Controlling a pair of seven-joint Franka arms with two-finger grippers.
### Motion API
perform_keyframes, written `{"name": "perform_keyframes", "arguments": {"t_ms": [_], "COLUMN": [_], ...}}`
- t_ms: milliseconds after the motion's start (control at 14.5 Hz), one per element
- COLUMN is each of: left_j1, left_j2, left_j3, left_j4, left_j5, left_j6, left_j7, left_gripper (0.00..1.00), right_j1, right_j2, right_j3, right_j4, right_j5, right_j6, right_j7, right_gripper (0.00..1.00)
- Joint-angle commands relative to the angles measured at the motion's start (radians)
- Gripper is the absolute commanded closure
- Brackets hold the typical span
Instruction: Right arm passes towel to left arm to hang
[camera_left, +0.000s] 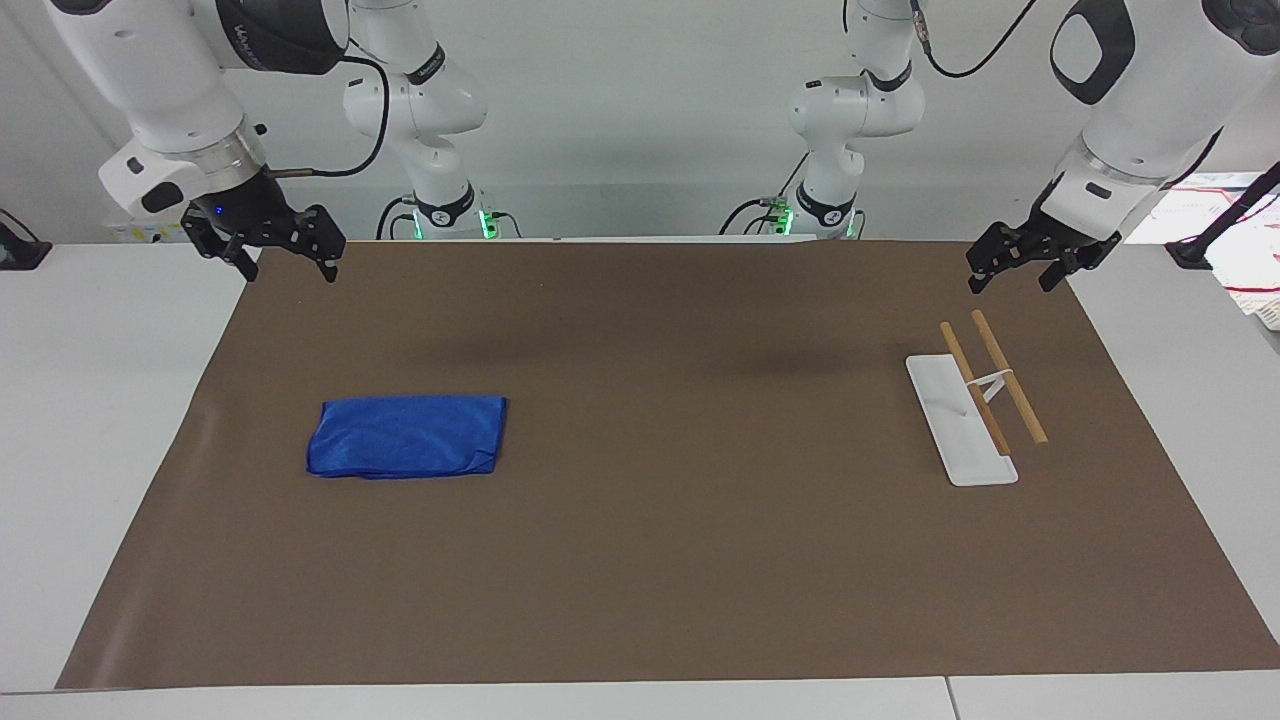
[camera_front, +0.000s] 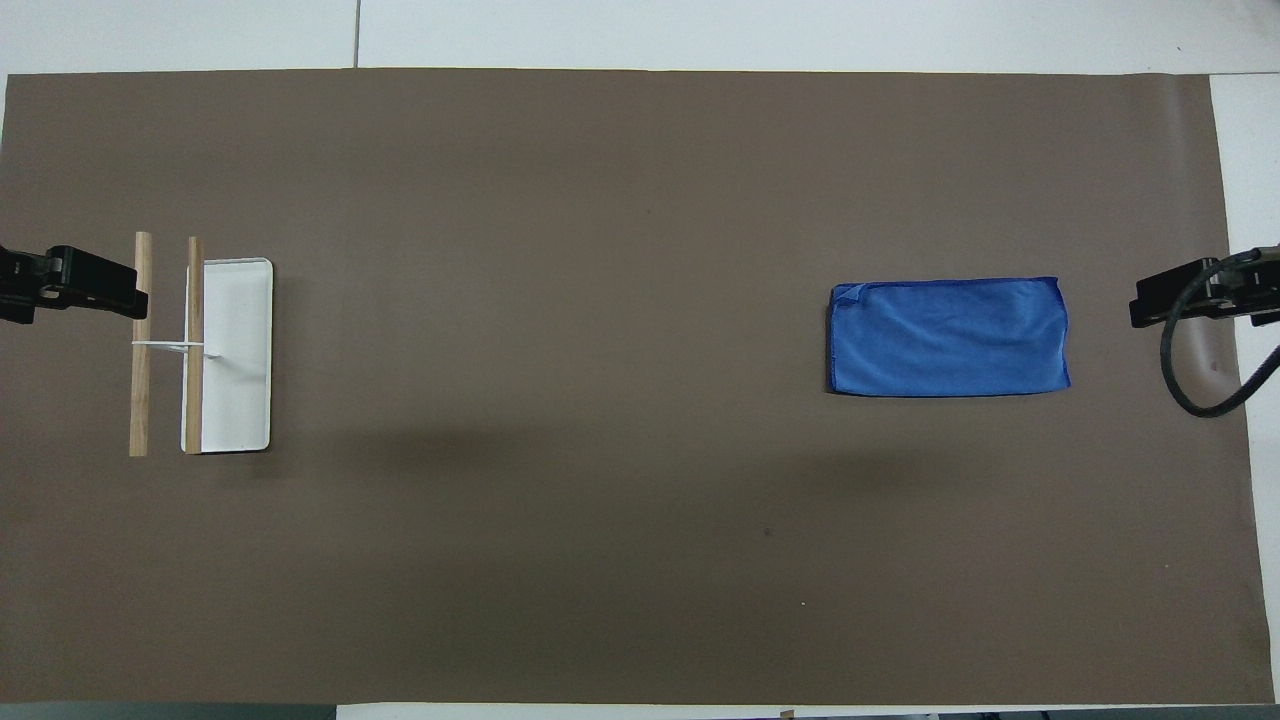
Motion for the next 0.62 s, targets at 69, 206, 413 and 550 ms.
{"name": "perform_keyframes", "arguments": {"t_ms": [69,206,413,550], "left_j1": [0.0,0.0,0.0,0.0], "left_j2": [-0.027,-0.027,-0.027,-0.027], "left_j3": [0.003,0.003,0.003,0.003], "left_j4": [-0.03,-0.03,-0.03,-0.03], "left_j5": [0.007,0.007,0.007,0.007], "left_j6": [0.003,0.003,0.003,0.003], "left_j7": [0.008,0.008,0.008,0.008], "left_gripper": [0.0,0.0,0.0,0.0], "right_j1": [0.001,0.001,0.001,0.004], "right_j2": [-0.005,-0.003,-0.02,-0.056], "right_j3": [0.003,0.003,0.003,0.003], "right_j4": [-0.003,0.002,-0.038,-0.128], "right_j5": [-0.007,-0.004,0.004,0.004], "right_j6": [0.001,0.0,0.022,0.128], "right_j7": [0.001,0.002,0.048,0.054], "right_gripper": [0.0,0.0,0.0,0.0]}}
